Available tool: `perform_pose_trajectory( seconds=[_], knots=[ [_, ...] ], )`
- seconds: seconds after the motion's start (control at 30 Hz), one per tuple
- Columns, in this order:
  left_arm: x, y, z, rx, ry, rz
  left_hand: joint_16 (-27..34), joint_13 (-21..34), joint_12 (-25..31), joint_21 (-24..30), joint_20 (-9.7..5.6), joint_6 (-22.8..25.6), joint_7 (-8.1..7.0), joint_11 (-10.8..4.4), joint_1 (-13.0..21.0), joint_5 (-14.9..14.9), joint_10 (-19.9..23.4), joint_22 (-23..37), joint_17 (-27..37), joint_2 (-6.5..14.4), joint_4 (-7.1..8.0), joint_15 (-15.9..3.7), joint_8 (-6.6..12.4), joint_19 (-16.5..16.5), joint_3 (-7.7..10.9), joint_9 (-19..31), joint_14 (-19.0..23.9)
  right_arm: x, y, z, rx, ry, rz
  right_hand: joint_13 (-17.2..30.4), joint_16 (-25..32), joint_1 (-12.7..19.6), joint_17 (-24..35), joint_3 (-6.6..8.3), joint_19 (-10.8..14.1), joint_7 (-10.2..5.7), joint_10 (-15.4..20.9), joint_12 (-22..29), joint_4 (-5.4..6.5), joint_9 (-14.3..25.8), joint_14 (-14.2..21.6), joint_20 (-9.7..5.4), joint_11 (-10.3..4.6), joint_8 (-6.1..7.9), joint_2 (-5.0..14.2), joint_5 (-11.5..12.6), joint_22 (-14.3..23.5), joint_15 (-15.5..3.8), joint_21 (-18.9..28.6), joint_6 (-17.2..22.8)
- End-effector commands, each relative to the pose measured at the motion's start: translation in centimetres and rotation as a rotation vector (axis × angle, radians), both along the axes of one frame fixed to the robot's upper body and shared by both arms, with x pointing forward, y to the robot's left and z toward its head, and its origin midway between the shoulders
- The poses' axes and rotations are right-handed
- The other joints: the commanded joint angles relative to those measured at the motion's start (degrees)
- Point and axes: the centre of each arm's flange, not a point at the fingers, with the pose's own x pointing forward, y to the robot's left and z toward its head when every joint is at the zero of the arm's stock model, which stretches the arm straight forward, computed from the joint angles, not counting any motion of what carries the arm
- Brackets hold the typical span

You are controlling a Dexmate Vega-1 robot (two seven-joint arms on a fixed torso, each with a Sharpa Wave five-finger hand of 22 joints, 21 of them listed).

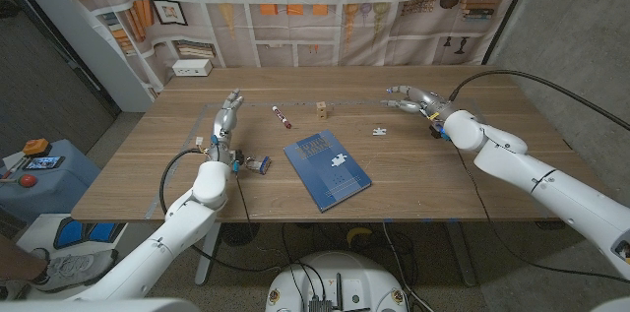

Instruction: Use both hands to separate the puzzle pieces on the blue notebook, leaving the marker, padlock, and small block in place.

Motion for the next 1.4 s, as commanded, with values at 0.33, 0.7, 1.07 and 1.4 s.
perform_pose_trajectory(
  seconds=[0.33, 0.7, 1.07, 1.4],
  knots=[
    [2.7, -2.0, -0.5, -0.078, -0.034, -0.091, 0.2, 0.2, 0.3, 0.1, -3.51, -0.1, 0.82, 0.21, 0.8, -0.1, 0.1, 0.2, 0.1, 5.5, 0.13, -4.31, 0.30, 1.0, -0.05, 0.0, 0.5, -0.9, -1.9, -2.2, 0.422, -0.011, 0.137, -0.1, 0.2, -0.7, -0.3, -0.27, 0.8, 1.34, 1.2, -0.6, 0.48, -0.1, 1.0, -0.70, 0.07, -0.94, 1.25, -0.8, 0.1, -0.83, 0.0, -0.7],
    [2.7, -3.0, -0.5, -0.085, -0.044, -0.127, 0.0, 0.2, 0.0, -0.3, -3.77, -1.8, 1.42, 1.03, 0.8, -0.1, -0.7, 0.2, 0.1, 5.4, 0.28, -4.19, -0.18, 0.7, -0.15, 0.0, 0.3, 0.1, -1.6, -3.0, 0.594, 0.017, 0.237, -0.1, 0.0, -2.2, -0.6, -0.62, -0.1, 2.77, 0.8, -1.4, 0.83, -0.1, 1.1, -0.41, 0.54, -2.07, 2.08, -1.3, 0.1, -0.34, -0.5, -2.8],
    [2.6, -3.3, 0.1, -0.086, -0.047, -0.134, 0.0, 0.2, -0.2, -1.4, -3.06, -5.6, 2.31, 1.82, 0.6, 0.0, -2.5, 0.3, 0.1, 5.3, 0.69, -3.69, -0.37, -1.1, -0.55, 0.0, 0.0, 0.9, -1.2, -3.7, 0.734, 0.049, 0.334, -0.2, -0.8, -4.8, -0.8, -1.35, -2.5, 4.57, 0.3, -2.1, 1.56, -0.2, 0.2, 0.18, 1.18, -3.04, 3.06, -1.5, 0.1, 0.38, -1.0, -6.6],
    [2.9, -3.1, -0.2, -0.089, -0.034, -0.144, 0.1, 0.2, -0.1, -1.5, -3.07, -6.2, 2.54, 1.84, 0.5, 0.0, -2.9, 0.3, 0.1, 5.1, 0.70, -3.30, -0.25, -1.6, -0.49, 0.0, 0.7, 1.6, -0.1, -3.6, 0.815, 0.070, 0.374, -0.2, -1.9, -9.1, -1.2, -2.33, -9.4, 5.99, -2.4, -2.8, 2.72, -0.3, -1.4, 1.39, 1.61, -2.96, 4.70, -1.3, 0.1, 2.34, -1.7, -12.3]
  ],
)
